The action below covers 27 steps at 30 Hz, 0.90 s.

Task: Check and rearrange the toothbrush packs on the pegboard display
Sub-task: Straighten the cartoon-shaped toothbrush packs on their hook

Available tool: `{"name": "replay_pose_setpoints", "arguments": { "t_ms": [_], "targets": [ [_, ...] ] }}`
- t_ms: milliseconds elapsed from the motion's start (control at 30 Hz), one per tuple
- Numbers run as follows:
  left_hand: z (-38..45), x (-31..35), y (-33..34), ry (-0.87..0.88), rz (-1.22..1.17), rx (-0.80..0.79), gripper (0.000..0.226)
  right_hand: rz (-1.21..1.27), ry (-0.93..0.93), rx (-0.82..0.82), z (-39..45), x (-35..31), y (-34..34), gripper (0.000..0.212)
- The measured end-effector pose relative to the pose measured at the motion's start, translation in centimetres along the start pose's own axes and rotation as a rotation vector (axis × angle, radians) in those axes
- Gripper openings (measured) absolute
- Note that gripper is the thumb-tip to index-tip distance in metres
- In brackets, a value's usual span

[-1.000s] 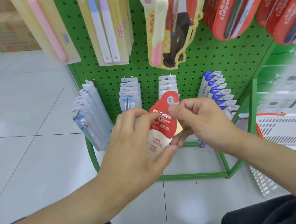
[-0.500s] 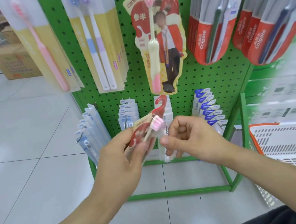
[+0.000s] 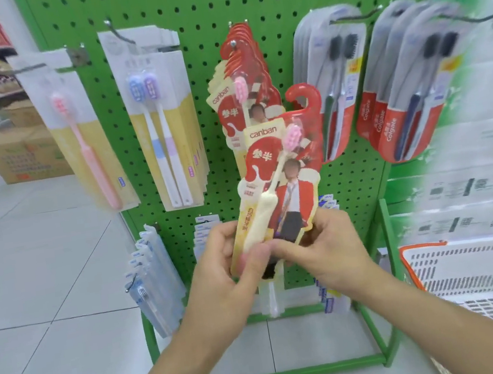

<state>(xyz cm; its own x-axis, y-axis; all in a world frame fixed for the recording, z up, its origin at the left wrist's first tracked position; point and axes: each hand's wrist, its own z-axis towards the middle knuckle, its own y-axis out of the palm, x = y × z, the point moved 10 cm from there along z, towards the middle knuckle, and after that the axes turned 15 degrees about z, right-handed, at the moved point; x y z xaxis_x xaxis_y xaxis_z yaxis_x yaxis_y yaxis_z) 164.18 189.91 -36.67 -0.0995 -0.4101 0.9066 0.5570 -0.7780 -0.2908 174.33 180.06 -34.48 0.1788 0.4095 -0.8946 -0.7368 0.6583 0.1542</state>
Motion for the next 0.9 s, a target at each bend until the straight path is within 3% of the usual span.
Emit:
{"name": "replay_pose_setpoints", "arguments": {
  "t_ms": [200, 367, 767, 900],
  "targets": [
    [0.8, 0.1, 0.8, 0.055, 0.08, 0.074, 0.016, 0.072, -0.142, 0.163, 1.6, -2.7, -2.3, 0.028],
    [1.4, 0.2, 0.3, 0.04, -0.079, 0.173, 0.009, 0.089, -0.172, 0.081, 1.3, -1.7, -0.5, 0.027],
    [1.8, -0.4, 0.7, -0.017, -0.068, 0.153, 0.009, -0.041, -0.192, 0.145, 1.4, -1.6, -0.8, 0.022],
    [2.0, 0.0, 0.1, -0.017, -0.076, 0.21, 0.021, -0.132, -0.134, 0.117, 1.7, -1.0, -0.9, 0.02]
  ]
}}
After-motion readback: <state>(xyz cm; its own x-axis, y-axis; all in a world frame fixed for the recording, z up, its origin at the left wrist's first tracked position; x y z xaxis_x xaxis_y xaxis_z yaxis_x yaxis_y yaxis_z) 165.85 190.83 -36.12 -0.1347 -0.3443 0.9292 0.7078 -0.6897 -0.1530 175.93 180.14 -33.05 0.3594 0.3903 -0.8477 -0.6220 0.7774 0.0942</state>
